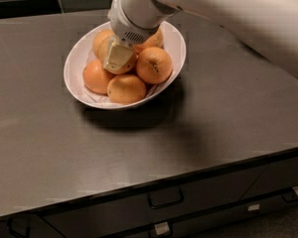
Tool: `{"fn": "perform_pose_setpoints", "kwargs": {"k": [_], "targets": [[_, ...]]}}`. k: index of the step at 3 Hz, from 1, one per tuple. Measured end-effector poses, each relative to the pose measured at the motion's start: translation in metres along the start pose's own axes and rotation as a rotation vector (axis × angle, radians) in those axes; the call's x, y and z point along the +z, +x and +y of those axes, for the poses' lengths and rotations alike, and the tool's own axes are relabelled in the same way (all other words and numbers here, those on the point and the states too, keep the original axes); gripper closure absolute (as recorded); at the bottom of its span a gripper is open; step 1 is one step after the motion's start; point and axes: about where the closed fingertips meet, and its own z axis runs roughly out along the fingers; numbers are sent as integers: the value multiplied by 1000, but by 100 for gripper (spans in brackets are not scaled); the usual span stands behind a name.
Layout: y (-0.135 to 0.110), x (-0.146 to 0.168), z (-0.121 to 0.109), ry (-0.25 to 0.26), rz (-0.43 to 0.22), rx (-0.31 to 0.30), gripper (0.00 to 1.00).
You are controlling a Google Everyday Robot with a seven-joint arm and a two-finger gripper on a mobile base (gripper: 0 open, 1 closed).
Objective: Pick orange from white bowl
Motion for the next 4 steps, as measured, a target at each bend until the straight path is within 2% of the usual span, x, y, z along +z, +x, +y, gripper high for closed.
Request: {"fn": "perform_pose_setpoints", "kwargs": {"k": [1,2,4], "targets": [[-5,2,0,-31,-31,7,31],[7,14,5,-79,-88,64,31],[22,26,14,-141,-138,145,31]]}}
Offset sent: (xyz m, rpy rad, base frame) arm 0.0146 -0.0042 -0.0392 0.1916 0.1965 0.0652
